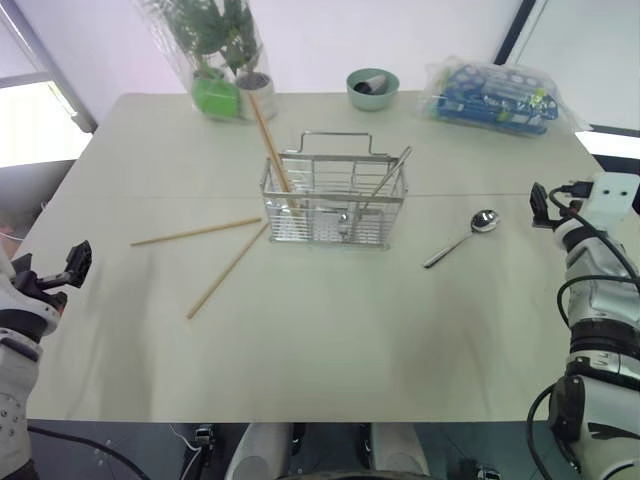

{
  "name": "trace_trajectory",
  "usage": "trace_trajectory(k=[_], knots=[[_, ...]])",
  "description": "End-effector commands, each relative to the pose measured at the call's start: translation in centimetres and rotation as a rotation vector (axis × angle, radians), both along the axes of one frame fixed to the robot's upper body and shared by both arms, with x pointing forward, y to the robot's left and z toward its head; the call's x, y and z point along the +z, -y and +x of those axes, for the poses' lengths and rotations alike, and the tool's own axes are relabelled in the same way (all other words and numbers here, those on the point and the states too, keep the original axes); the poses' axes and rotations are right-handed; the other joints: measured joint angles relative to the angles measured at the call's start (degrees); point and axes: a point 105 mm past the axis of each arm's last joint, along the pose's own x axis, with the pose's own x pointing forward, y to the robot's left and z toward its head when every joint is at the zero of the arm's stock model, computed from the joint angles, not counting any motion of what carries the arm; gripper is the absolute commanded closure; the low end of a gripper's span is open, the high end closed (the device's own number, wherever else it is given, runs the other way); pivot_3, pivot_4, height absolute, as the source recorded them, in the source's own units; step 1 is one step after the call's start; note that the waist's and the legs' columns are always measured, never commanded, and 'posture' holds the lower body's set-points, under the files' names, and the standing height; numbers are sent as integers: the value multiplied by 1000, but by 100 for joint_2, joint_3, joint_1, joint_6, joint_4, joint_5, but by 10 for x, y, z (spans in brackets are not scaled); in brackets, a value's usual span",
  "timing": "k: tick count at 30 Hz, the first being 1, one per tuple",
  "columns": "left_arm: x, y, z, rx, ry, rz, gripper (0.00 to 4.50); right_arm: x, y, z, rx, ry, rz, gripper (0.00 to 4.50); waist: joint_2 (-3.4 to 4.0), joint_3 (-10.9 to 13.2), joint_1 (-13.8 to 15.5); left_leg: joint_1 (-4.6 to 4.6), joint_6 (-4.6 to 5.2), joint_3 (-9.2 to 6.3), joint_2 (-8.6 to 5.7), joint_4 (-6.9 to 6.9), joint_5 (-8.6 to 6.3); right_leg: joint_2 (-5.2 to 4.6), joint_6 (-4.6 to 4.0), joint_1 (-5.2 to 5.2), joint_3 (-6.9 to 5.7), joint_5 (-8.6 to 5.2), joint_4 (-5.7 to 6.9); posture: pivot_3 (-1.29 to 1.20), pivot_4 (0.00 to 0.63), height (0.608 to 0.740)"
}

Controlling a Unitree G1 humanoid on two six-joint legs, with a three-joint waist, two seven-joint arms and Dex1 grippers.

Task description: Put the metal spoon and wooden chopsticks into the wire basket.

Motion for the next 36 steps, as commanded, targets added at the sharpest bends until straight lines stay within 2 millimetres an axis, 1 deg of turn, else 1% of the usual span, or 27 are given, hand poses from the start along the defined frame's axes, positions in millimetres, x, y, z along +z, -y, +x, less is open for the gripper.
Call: trace_trajectory(k=[1, 6, 16, 21, 24, 26, 29, 31, 34, 36], knots=[[9, -1, 0, 7, 18, 47, 45, 20, 7, -4, -20, 67, -16, 0, 0, 0, 0, 0, 0, 0, 0, 0, 0, 0, 0, 0, 0, 0, 0, 0, 150, 687], [11, -2, 0, 13, 45, 19, 45, 21, 7, -4, -19, 68, -20, 0, 0, 0, 0, 0, 0, 0, 0, 0, 0, 0, 0, 0, 0, 0, 0, 0, 150, 687], [15, -4, 1, 16, 50, 31, 45, 24, 7, -2, -23, 73, -20, 0, 0, 0, 1, 0, 0, 0, 0, 0, 0, 0, 0, 0, 0, 0, 0, 0, 150, 687], [26, -4, 5, -21, 70, 45, 45, 33, 4, -1, 14, 79, -63, 0, 0, 0, 0, 0, 0, 0, 0, 0, 0, 0, 0, 0, 0, 0, 0, 0, 150, 687], [41, 5, 11, -99, 94, 80, 45, 43, 0, 1, 69, 76, -108, 0, 1, 1, -1, -1, 0, 0, -1, 0, 0, 0, 0, -2, 0, 0, 0, 0, 150, 687], [57, 18, 16, -191, 126, 85, 45, 56, -9, 4, 148, 76, -173, 0, 1, 2, -2, 0, 0, 0, -1, 0, 0, 0, 0, -2, 0, 0, 0, 0, 150, 687], [81, 49, 23, -394, 160, 90, 45, 78, -26, 8, 306, 66, -272, 0, 2, 3, -8, -1, -1, 0, -1, 1, -1, 0, 0, -6, -1, 0, -1, 0, 150, 687], [94, 73, 25, -536, 164, 94, 45, 91, -37, 11, 407, 48, -347, 0, 2, 3, -22, -2, -1, 0, -1, 1, -1, 0, 1, -5, -1, 0, -2, 0, 150, 687], [107, 107, 24, -736, 162, 100, 45, 105, -54, 15, 553, 10, -460, 0, 5, 5, -32, 0, -2, 0, -1, -5, -1, 1, 2, -5, -1, 0, -5, 0, 150, 687], [112, 129, 24, -849, 149, 114, 45, 110, -66, 16, 647, -18, -523, 0, 4, 6, -44, 0, -2, 0, 0, -5, -1, 2, 3, -4, -1, 1, -4, 0, 150, 687]])
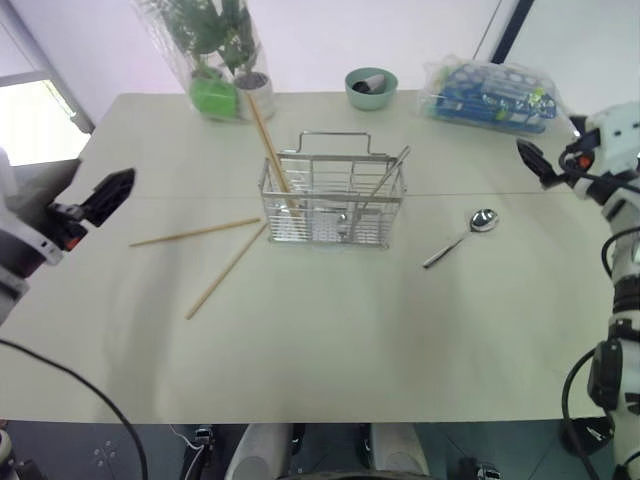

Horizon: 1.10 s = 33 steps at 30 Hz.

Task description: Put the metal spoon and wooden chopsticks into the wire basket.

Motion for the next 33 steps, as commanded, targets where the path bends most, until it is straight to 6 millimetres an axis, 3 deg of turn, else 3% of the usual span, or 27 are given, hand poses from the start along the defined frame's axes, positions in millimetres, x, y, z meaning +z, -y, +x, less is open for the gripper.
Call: trace_trajectory(k=[1, 4, 11, 19, 25, 33], knots=[[10, 44, -6, -221, 3, 68, 45, 17, -20, -2, 163, -22, -150, 0, 1, 2, -7, 0, 0, 0, 0, -2, 0, 0, 0, 0, 1, 0, 0, 0, 150, 687], [9, 79, -10, -384, -10, 145, 45, 12, -42, -2, 319, -108, -304, 0, 2, 5, -8, -1, -1, 2, -1, -1, 1, -1, 2, 0, 2, 1, -1, 0, 150, 687], [2, 126, -25, -685, -56, 191, 45, -21, -77, -10, 619, -376, -705, 0, 0, 17, -21, -1, -4, 3, -2, -3, 3, 1, 15, -3, 3, 9, 2, 0, 150, 687], [-11, 143, -35, -890, -142, 239, 45, -47, -83, -8, 682, -595, -1046, 0, -2, 28, -80, 0, -10, 2, -3, -9, 6, 6, 20, -6, 4, 11, 5, 0, 150, 687], [-10, 148, -36, -903, -118, 255, 45, -57, -78, 2, 606, -646, -1303, 0, -1, 31, -132, 0, -15, 1, -4, -10, 9, 9, 21, -11, 10, 12, 12, 0, 150, 687], [-6, 147, -39, -852, -92, 249, 45, -75, -77, 11, 565, -677, -1438, 0, -1, 32, -143, 3, -41, -2, -3, -18, 27, 27, 21, -19, 20, 12, 25, 0, 150, 687]])
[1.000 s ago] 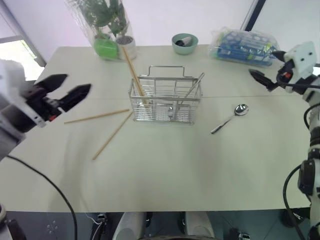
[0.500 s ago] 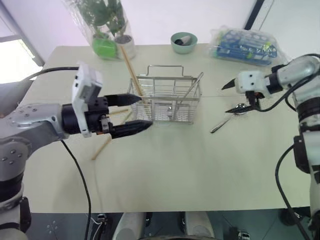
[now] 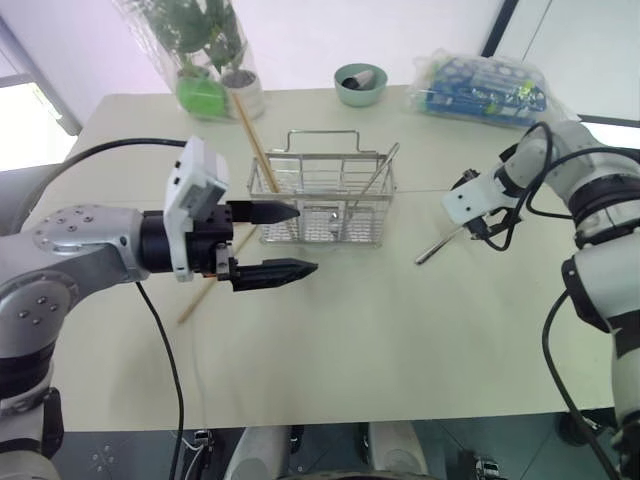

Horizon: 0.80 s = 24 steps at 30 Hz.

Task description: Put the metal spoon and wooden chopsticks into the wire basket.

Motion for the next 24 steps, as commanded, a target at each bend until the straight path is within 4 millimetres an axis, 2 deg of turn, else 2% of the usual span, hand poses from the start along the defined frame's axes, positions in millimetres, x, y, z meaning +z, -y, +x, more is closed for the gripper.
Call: trace_trajectory(k=[1, 9, 12, 19, 24], knots=[[11, -2, -6, 15, 52, -23, 45, 5, -5, 3, 18, 18, -9, 0, 0, 0, -1, 0, 0, 0, 2, 0, 0, 5, 0, 0, 4, 0, 0, 0, 150, 687], [14, -3, -7, 40, 59, -24, 45, -23, -11, -7, 48, -100, -6, 0, 0, 0, 2, 4, 2, -5, 15, 1, 6, 25, -5, 3, 8, 3, 0, 0, 150, 687], [15, -4, -6, 47, 62, -22, 0, -31, -16, -11, 60, -138, 22, 895, -3, -2, 2, 8, -2, -8, 19, 2, 9, 33, -6, 8, 7, 4, -1, 0, 150, 687], [21, -5, -2, 56, 76, -32, 0, -35, -25, -19, 79, -202, 121, 4475, -9, -5, -43, 18, 2, -8, 39, 2, 4, 54, -22, 13, 10, 13, -1, 0, 150, 687], [23, -5, 2, 62, 86, -41, 0, -37, -27, -26, 97, -239, 185, 4475, -9, -6, -39, 22, -1, -8, 46, 1, 4, 59, -26, 15, 10, 15, -1, 0, 150, 687]])
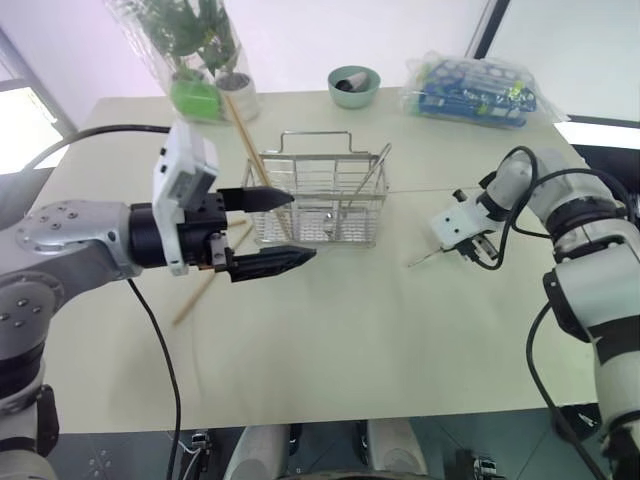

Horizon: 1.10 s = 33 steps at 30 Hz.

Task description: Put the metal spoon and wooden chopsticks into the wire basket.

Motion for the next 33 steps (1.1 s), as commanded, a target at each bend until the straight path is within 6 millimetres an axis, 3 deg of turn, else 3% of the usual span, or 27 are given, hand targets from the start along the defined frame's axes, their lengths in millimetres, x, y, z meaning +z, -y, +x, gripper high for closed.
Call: trace_trajectory(k=[1, 5, 10, 13, 15, 18, 21, 24, 27, 30, 33], knots=[[11, -1, 0, 5, 54, -16, 0, -2, -10, -4, 34, -24, 79, 4475, 0, 0, 10, 0, 0, 0, 0, 0, 0, 0, 0, 0, 0, 0, 0, 0, 150, 687], [13, -3, 3, 14, 60, -21, 0, 2, -20, -13, 69, -98, 183, 4475, 0, 0, 33, 0, 0, 0, 0, 0, 0, 0, 0, 0, 0, 0, 0, 0, 150, 687], [21, -8, 14, 42, 92, -33, 0, 16, -59, -24, 220, -62, 410, 4475, 2, 2, 41, -1, 2, 0, 0, 2, 0, -4, 0, 1, 0, 1, 0, 0, 150, 687], [26, -11, 19, 54, 111, -35, 0, 49, -96, -52, 271, -164, 679, 4475, 9, 7, 56, -11, 5, -1, 0, 4, -2, -15, -1, -9, 2, 0, 0, 0, 150, 687], [27, -13, 21, 57, 118, -33, 0, 71, -109, -70, 256, -267, 800, 4475, 10, 7, 43, -20, 6, -3, 5, 5, -2, -16, -6, -17, 2, -2, 0, 0, 150, 687], [30, -14, 25, 60, 130, -32, 0, 105, -120, -89, 232, -384, 940, 4475, 10, 7, 69, -19, 6, -3, 9, 3, -4, -13, -20, -18, 1, -8, -2, 0, 150, 687], [32, -16, 27, 62, 138, -32, 0, 129, -126, -96, 184, -437, 1041, 4475, 8, 7, 106, -20, 2, -4, 10, 3, -8, -12, -21, -14, 0, -8, -12, 0, 150, 687], [34, -17, 30, 64, 149, -31, 0, 178, -132, -94, 111, -516, 1272, 4475, 9, 7, 139, -21, -1, -2, 10, 3, -12, -12, -27, -13, 0, -6, -22, 0, 150, 687], [35, -17, 32, 61, 154, -33, 0, 207, -136, -84, 57, -501, 1437, 4475, 8, 6, 183, -23, 1, -1, 13, 1, -10, -11, -30, -18, 0, -2, -21, 0, 150, 687], [36, -16, 33, 53, 158, -39, 0, 213, -141, -62, -17, -351, 1521, 4475, 5, 5, 214, -23, 3, -2, 15, 0, -9, -11, -22, -17, -2, 3, -23, 0, 150, 687], [38, -14, 33, 50, 163, -48, 0, 198, -143, -44, -78, -252, 1513, 4475, 4, 4, 227, -24, 4, -1, 11, 2, -8, -11, -19, -17, -3, 5, -25, 0, 150, 687]])
